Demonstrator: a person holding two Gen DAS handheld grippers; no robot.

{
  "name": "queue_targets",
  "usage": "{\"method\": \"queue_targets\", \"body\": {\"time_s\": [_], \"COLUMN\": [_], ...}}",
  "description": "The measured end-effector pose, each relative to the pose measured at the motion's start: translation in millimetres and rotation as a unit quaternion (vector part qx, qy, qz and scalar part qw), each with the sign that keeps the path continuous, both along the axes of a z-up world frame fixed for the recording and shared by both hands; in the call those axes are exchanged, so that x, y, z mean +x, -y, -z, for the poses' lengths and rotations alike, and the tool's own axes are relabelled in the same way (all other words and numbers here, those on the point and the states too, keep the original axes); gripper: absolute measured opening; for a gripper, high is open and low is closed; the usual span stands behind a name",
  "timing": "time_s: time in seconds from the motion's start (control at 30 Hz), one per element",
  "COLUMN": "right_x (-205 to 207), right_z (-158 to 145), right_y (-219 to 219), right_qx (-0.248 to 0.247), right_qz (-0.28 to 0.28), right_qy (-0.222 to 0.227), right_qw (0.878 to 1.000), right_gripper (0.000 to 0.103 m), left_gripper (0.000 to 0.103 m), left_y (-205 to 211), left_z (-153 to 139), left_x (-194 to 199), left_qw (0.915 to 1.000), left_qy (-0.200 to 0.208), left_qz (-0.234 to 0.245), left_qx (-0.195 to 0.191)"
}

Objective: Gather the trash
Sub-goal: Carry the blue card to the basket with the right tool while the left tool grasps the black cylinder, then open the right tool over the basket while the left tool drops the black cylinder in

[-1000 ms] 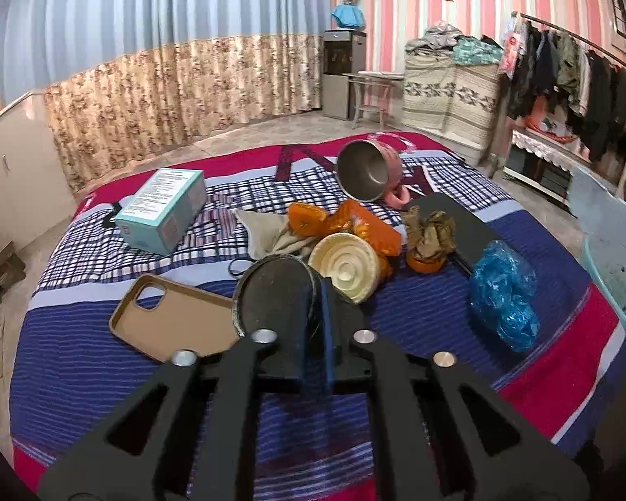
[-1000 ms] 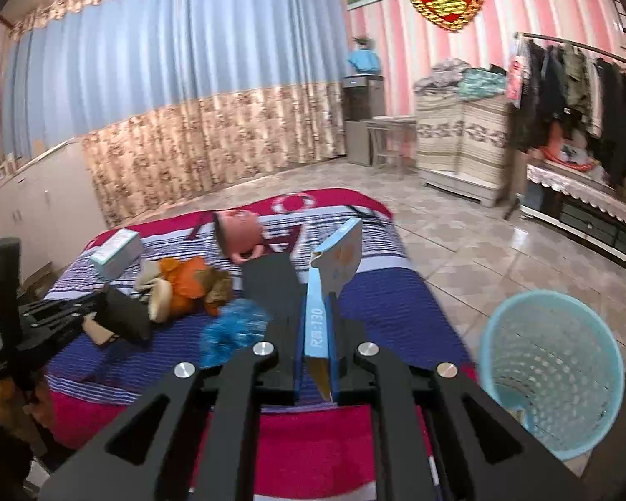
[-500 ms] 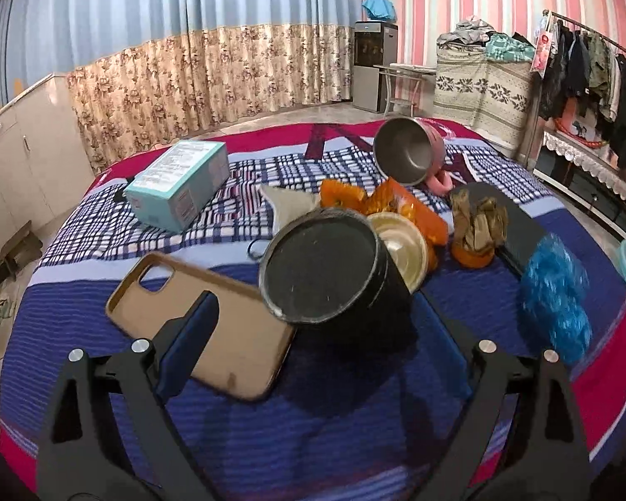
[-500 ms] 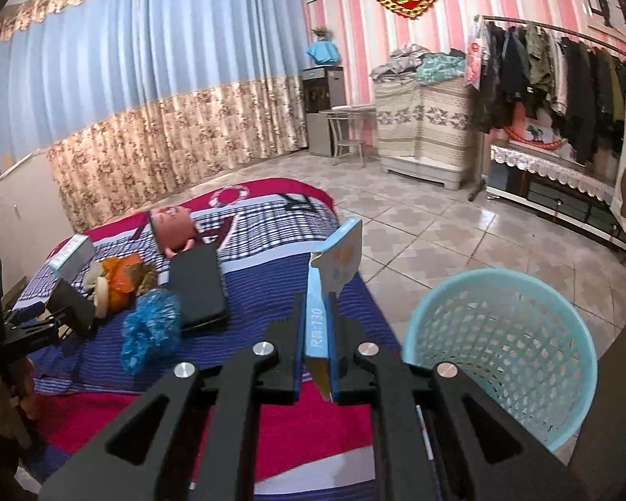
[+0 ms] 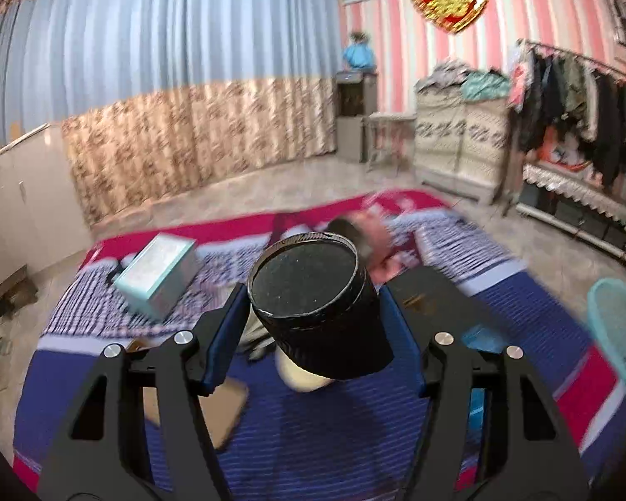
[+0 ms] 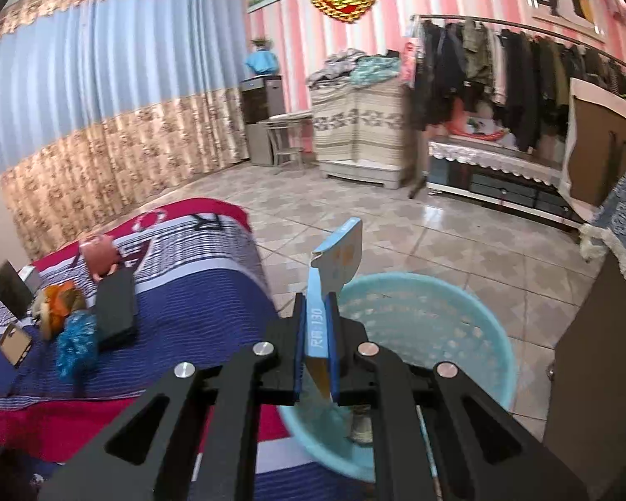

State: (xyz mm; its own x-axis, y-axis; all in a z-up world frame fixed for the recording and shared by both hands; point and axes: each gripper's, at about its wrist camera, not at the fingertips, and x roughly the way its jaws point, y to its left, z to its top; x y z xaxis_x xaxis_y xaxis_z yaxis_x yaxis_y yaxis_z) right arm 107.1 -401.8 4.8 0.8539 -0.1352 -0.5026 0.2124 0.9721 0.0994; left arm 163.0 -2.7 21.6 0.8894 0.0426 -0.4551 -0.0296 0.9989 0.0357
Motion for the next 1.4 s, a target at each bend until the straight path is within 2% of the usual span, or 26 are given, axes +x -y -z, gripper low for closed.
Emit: {"method": "queue_targets", "body": {"time_s": [0.17,0.37,0.73,1.07,1.27,1.4], "right_x": [-4.0,-9.7,-17.0,-11.4,-13.7,-16.6], "right_z": [6.7,19.1,40.3,55.4,58.6,59.6], "right_y": [28.5,59.4,103.4,111.6,118.0,121.3], "right_qx": [0.000,0.015,0.057,0.075,0.080,0.086], "right_qz": [0.025,0.050,0.082,0.087,0.102,0.108], "right_qy": [-0.008,-0.020,-0.027,-0.038,-0.039,-0.037], "right_qw": [1.000,0.998,0.995,0.993,0.991,0.990], "right_gripper": [0.009,0.009,0.009,0.009,0.009,0.009], "left_gripper": [0.062,0.062,0.062,0.062,0.062,0.063], "left_y": [54.9,133.7,258.7,355.1,383.8,389.2], "left_z": [-24.3,-24.6,11.8,50.4,63.1,65.4], "left_x": [-3.8,-6.1,5.5,11.7,17.4,29.1], "left_qw": [0.9982,0.9917,0.9748,0.9568,0.9511,0.9487], "left_qy": [0.028,0.031,-0.008,-0.026,-0.023,-0.041], "left_qz": [0.052,0.124,0.223,0.289,0.307,0.313], "left_qx": [-0.009,-0.012,-0.010,0.014,0.030,0.015]}}
